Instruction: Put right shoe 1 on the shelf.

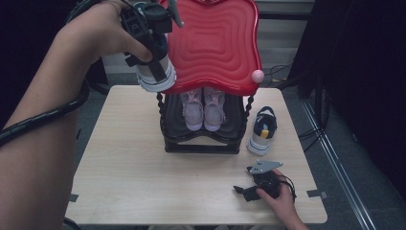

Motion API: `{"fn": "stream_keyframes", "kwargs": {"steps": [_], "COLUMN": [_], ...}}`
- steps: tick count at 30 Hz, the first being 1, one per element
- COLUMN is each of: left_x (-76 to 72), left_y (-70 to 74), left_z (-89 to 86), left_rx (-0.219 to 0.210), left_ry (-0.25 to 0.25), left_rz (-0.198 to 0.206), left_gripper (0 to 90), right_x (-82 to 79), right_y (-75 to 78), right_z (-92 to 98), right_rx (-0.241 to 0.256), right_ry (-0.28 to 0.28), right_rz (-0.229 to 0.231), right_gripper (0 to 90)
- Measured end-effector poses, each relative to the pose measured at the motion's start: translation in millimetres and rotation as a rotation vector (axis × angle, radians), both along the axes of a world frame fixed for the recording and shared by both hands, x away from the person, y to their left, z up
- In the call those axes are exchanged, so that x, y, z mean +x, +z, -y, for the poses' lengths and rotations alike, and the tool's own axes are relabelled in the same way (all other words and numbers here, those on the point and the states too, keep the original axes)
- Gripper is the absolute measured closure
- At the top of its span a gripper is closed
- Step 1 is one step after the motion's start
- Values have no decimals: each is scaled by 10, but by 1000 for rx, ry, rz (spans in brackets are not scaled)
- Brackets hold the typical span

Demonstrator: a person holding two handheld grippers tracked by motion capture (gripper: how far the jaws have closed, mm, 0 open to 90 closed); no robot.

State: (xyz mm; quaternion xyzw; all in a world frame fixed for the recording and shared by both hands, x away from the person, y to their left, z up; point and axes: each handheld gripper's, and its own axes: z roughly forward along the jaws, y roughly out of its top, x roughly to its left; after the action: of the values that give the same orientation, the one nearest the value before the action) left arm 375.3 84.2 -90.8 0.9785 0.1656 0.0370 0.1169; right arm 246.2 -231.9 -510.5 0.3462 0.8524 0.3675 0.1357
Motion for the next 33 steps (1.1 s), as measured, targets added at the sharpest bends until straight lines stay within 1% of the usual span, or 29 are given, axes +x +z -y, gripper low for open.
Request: {"fn": "stream_keyframes", "kwargs": {"steps": [5, 8, 9, 11, 14, 21, 24, 27, 30, 33], "left_x": [29, 42, 50, 59, 79, 127, 150, 172, 204, 243], "left_y": [9, 16, 16, 14, 4, -30, -49, -63, -73, -79], "left_z": [124, 205, 229, 273, 343, 510, 586, 641, 695, 744], "left_rx": [-2, 4, -1, 7, 6, 27, 36, 32, 43, 42], "left_ry": [-24, -39, -37, -45, -57, -107, -121, -126, -132, -131], "left_rz": [8, 22, 28, 36, 41, 55, 63, 68, 79, 84], "left_gripper": [733, 733, 734, 734, 734, 735, 735, 735, 735, 736], "right_x": [0, 0, 0, 0, 0, 0, 0, 0, 0, -1], "right_y": [1, 0, 0, 1, 0, 0, 1, 1, 0, 0], "right_z": [0, 0, 0, 0, 0, 0, 0, 0, 0, 0], "right_rx": [0, 0, 0, 0, 0, 0, 0, 0, 0, 0], "right_ry": [-1, 0, 0, 0, 0, 0, -1, 0, 0, 0], "right_rz": [-1, 0, -1, -1, -1, 0, -1, -1, 0, -1], "right_gripper": [103, 103, 104, 104, 104, 104, 104, 104, 104, 104]}}
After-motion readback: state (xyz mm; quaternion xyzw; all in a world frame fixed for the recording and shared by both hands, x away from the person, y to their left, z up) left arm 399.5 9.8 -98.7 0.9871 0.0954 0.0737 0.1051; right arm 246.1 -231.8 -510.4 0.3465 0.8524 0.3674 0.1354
